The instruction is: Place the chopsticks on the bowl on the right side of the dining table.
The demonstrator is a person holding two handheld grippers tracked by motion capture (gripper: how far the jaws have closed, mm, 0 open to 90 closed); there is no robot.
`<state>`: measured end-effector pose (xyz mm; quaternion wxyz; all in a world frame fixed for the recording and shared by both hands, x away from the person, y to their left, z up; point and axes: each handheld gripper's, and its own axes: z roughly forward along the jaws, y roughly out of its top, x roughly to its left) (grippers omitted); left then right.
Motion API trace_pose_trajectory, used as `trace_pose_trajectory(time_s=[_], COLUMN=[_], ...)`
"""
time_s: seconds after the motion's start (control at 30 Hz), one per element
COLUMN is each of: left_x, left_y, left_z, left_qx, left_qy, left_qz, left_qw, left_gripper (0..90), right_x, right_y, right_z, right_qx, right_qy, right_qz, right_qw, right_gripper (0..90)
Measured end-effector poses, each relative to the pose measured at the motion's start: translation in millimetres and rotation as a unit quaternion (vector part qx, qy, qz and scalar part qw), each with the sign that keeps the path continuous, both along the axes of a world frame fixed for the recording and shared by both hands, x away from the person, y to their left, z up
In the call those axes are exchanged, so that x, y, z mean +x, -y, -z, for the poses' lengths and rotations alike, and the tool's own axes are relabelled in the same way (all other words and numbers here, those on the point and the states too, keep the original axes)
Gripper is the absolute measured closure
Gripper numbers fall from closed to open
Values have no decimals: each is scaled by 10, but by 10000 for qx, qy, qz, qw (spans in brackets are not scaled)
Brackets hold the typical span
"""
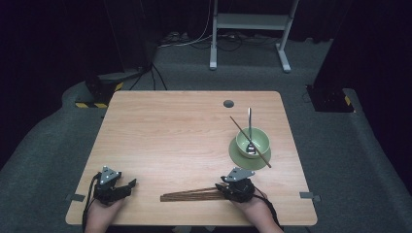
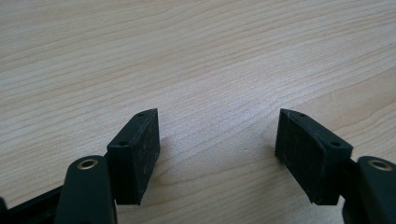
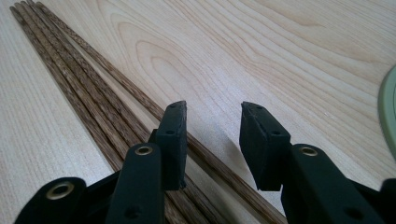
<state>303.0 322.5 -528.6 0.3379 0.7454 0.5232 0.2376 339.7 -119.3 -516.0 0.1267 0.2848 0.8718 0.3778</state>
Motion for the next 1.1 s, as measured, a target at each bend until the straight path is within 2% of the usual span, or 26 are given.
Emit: trace_pose_trajectory(time_s=[0.23,0.33,0.73,1.1], left_x=[-1,-1,-1,-1], left_y=[0,1,0,0], left_z=[0,0,0,0], left_qx=[3,3,0,-3], left_qy=[3,5,5,3], left_qz=[3,3,5,5], left_qw=[10000,10000,10000,10000], left_gripper=[308,309,311,311], right_x=[-25,-16,22,67], right_y=[-16,-11,57,119], right_z=[-16,-12,-2,11], right_qx=[-8,-27,-32,-39], right_qy=[21,-51,-153,-177], right_qz=[-170,-199,-175,42], right_qw=[9999,9998,9997,9998], right_gripper=[667,690,722,757])
